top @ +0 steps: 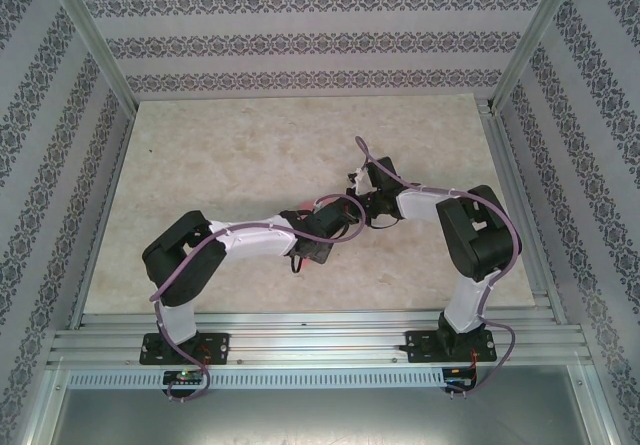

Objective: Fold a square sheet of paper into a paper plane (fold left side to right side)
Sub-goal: Fold the wing for the fifth time at the center of the table.

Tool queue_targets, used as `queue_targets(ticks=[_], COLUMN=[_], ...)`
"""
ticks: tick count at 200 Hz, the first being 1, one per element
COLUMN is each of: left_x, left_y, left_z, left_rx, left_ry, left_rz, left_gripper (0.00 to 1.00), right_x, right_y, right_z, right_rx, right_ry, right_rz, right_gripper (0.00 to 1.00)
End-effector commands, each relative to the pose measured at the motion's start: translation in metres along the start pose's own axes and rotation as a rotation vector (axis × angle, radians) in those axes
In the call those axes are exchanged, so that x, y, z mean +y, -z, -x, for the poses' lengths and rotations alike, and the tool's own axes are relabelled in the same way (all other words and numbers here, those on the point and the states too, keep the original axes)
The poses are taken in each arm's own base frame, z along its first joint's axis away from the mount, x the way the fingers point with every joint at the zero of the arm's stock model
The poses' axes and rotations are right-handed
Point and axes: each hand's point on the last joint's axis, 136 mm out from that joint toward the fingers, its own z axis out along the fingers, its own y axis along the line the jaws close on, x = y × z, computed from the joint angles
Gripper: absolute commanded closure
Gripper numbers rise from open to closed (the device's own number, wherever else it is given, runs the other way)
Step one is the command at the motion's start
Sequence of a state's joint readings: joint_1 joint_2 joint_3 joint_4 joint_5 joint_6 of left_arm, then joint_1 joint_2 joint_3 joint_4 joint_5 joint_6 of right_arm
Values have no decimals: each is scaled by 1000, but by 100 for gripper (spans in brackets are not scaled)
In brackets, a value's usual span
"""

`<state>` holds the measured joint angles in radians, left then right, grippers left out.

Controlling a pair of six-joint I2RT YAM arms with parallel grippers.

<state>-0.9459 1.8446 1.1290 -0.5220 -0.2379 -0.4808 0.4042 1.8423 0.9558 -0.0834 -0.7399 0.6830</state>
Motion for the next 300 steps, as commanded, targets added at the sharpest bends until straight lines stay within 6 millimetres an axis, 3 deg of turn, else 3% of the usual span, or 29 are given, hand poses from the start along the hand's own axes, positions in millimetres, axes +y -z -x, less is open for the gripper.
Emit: queue_targets(ticks=[1,63,88,121,150,207,240,274,300], left_x=[-6,-10,-16,-20,-20,-10,-7,-9,-7], left_y=[-2,-10,-6,3,8,27,35,39,37], left_z=[-1,-6,3,17,26,44,49,56,56], left_rx=[1,12,-11,-34,-46,-83,-89,-97,-90], left_ry=[2,59,111,140,168,272,328,360,376], left_rz=[2,-66,-168,-257,-326,-513,-628,-711,-731], left_gripper=[55,62,70,82,88,94,94,94,94], right_x=[0,0,-4,-12,-20,-31,-7,18,22], right_y=[-3,14,28,51,61,52,45,33,19], right_z=[2,7,8,10,9,3,9,12,12], right_rx=[4,-28,-51,-114,-143,-160,-182,-185,-166], right_ry=[27,54,70,66,54,38,57,103,104], right_rz=[-25,-42,-72,-92,-95,-68,28,98,102], right_gripper=[100,90,84,67,64,69,71,62,58])
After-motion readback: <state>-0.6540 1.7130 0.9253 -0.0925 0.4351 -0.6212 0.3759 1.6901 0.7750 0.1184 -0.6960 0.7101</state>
